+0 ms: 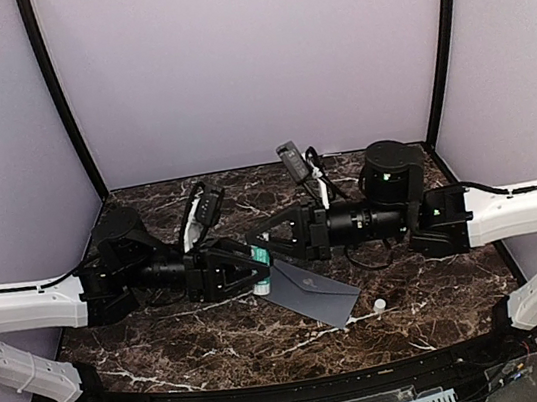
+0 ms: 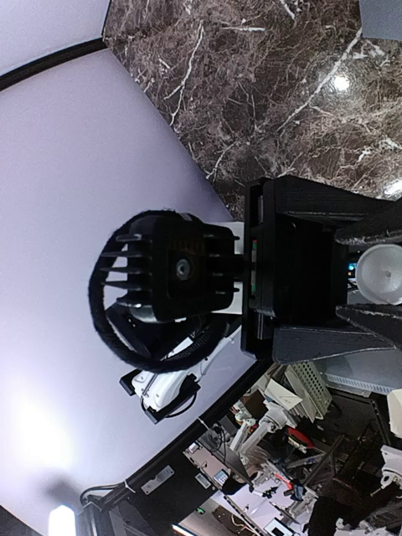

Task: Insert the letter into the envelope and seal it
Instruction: Screw the solid glue.

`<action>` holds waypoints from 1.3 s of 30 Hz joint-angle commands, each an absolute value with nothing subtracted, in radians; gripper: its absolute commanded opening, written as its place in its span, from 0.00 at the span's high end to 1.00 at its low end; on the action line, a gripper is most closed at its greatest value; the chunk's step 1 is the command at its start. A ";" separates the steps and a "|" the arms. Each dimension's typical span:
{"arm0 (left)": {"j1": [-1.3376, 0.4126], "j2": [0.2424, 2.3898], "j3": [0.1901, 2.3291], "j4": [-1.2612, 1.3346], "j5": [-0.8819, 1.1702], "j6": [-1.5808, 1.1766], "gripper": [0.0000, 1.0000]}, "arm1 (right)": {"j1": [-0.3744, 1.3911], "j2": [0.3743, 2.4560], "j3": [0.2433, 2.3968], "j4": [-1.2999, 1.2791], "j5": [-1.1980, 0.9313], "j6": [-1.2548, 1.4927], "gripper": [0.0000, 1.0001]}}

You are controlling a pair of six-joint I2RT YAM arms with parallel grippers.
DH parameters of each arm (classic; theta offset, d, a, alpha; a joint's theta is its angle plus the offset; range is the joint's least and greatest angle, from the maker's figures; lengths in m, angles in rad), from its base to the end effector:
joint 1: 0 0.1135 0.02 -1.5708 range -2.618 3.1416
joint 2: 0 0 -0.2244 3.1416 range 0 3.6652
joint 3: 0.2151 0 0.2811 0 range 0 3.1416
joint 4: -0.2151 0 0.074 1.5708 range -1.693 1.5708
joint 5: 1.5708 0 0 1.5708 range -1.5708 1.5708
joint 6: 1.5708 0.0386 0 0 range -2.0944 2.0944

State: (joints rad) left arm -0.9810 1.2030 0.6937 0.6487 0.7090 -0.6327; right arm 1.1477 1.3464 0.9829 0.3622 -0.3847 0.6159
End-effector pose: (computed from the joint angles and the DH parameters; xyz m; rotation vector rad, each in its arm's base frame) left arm 0.1519 -0.2721 0.2557 0.9559 1.4699 -1.7529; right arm 0.1337 0.3322 0.2906 -0.8156 1.6545 1.6200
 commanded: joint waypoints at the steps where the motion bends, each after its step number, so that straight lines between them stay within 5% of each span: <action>1: -0.998 1.196 0.713 0.613 0.701 -0.616 0.48 | 1.155 1.288 0.976 0.409 -0.291 0.620 0.92; 33: -1.026 1.173 0.670 0.664 0.579 -0.641 0.87 | 1.152 1.273 0.954 0.397 -0.252 0.622 0.93; 39: -1.026 1.175 0.672 0.669 0.575 -0.646 0.81 | 1.153 1.279 0.956 0.391 -0.256 0.621 0.93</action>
State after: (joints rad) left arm -1.0260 1.2003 0.6777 0.6273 0.6044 -0.6369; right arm 1.1477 1.2881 0.9653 0.3714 -0.2596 0.6231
